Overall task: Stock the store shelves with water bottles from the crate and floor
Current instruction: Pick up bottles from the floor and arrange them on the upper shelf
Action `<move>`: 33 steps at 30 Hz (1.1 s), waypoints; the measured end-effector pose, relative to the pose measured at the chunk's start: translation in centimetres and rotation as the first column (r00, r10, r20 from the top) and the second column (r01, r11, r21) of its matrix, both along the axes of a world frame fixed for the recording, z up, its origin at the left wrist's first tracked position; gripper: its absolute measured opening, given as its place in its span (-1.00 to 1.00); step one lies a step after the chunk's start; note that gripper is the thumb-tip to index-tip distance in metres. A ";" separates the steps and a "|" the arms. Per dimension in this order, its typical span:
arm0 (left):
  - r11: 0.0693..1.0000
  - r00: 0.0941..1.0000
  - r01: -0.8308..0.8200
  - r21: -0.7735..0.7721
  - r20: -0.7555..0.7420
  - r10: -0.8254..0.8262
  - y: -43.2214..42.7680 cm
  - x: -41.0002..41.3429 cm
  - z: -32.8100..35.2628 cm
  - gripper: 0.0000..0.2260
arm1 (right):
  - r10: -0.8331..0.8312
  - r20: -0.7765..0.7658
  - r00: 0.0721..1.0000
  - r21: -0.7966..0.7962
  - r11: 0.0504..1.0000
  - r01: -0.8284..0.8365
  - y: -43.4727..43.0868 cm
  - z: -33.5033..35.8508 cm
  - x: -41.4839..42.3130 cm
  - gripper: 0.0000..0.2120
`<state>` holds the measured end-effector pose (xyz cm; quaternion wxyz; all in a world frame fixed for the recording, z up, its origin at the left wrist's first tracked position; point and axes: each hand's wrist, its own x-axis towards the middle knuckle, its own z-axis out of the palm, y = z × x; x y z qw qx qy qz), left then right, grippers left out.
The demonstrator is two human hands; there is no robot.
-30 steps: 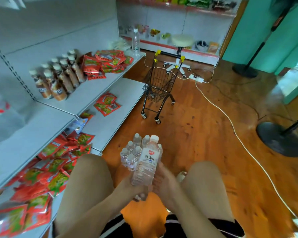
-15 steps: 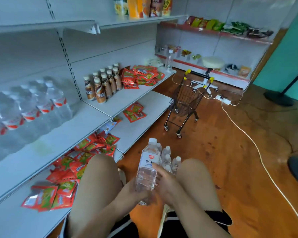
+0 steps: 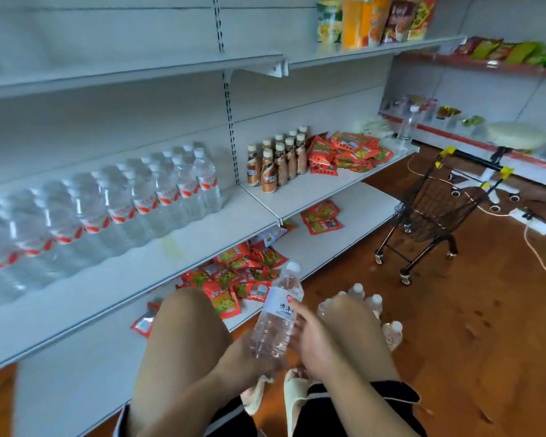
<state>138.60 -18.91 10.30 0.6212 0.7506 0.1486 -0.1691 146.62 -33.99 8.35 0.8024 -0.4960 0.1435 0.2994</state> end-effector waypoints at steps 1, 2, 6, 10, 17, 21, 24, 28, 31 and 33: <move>1.000 1.000 -0.021 -0.007 -0.002 0.021 0.5 -0.3 0.2 -0.70 | -0.001 0.003 1.000 -0.004 1.000 0.002 0.5 0.1 0.0 -0.56; 0.999 0.999 -0.050 -0.010 -0.012 0.050 0.8 -0.6 0.6 -0.74 | 0.013 0.017 1.000 0.002 1.000 -0.013 1.1 0.3 0.0 -0.54; 0.994 0.994 -0.106 0.011 -0.032 0.106 2.5 -2.4 1.0 -0.81 | 0.157 0.074 0.985 -0.056 0.987 -0.154 3.9 1.0 -0.7 -0.48; 0.983 0.984 -0.172 0.072 -0.041 0.175 4.5 -4.9 1.0 -0.64 | 0.317 0.097 0.943 -0.157 0.941 -0.300 7.3 1.5 -2.0 -0.65; 0.889 0.900 -0.434 0.145 0.030 0.435 6.5 -9.3 2.0 -0.75 | 0.496 0.135 0.858 -0.205 0.861 -0.465 12.6 2.6 -4.9 -0.70; 0.826 0.822 -0.563 0.033 0.126 0.555 8.2 -11.7 3.9 -0.82 | 0.621 0.252 0.742 -0.227 0.783 -0.578 15.0 4.9 -5.4 -0.62; 0.779 0.761 -0.627 -0.027 0.194 0.619 10.2 -12.5 6.8 -0.64 | 0.687 0.419 0.593 -0.280 0.719 -0.636 16.8 9.1 -4.5 -0.69; 0.818 0.761 -0.576 -0.009 0.361 0.540 13.5 -11.8 12.9 -0.54 | 0.629 0.633 0.451 -0.303 0.737 -0.604 19.6 16.4 -3.3 -0.56; 0.826 0.746 -0.559 0.071 0.477 0.464 16.1 -10.9 18.3 -0.54 | 0.519 0.773 0.366 -0.265 0.787 -0.557 21.1 21.9 -2.5 -0.51; 0.811 0.717 -0.569 0.136 0.565 0.408 17.7 -10.2 22.2 -0.59 | 0.448 0.844 0.295 -0.248 0.813 -0.526 21.5 25.7 -1.9 -0.47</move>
